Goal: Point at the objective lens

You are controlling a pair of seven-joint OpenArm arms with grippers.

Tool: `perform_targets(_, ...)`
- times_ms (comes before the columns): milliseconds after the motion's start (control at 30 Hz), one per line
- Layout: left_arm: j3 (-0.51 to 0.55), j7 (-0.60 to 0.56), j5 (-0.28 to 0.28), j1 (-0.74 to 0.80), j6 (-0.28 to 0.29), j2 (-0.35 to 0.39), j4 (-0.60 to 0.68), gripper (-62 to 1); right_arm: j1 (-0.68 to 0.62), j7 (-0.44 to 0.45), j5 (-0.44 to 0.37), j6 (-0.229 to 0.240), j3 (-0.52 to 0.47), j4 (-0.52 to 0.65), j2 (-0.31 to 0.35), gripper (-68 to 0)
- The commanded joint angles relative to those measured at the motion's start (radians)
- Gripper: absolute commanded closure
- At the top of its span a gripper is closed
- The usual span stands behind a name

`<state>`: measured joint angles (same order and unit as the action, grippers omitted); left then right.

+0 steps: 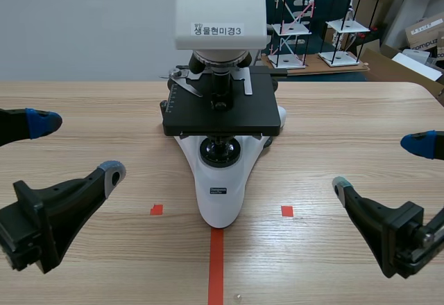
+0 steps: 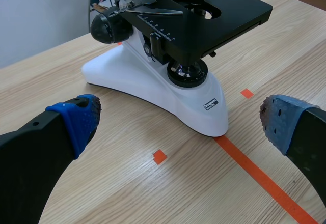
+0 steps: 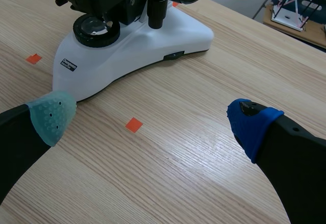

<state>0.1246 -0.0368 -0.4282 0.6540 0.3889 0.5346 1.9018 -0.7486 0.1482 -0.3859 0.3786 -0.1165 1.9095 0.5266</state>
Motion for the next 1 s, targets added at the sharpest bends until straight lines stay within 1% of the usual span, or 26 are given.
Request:
perform_targets(0,-0.003,-0.019,-0.009,0.008,-0.002,-0.002,0.014,-62.3,0.0,0.011,-0.008,-0.003,-0.008,0.014,0.011,-67.9)
perform_targets(700,-0.003,-0.019,-0.01,0.007,-0.002,-0.002,0.014,-62.3,0.0,0.011,-0.008,-0.003,-0.008,0.014,0.011,-67.9)
perform_targets(800,-0.003,-0.018,0.002,0.008,-0.002,-0.002,0.014,-62.3,0.0,0.011,-0.008,-0.003,-0.008,0.014,0.011,-67.9)
perform_targets(967,-0.003,-0.018,0.002,0.008,-0.002,-0.002,0.014,-62.3,0.0,0.011,-0.008,-0.003,-0.008,0.014,0.011,-67.9)
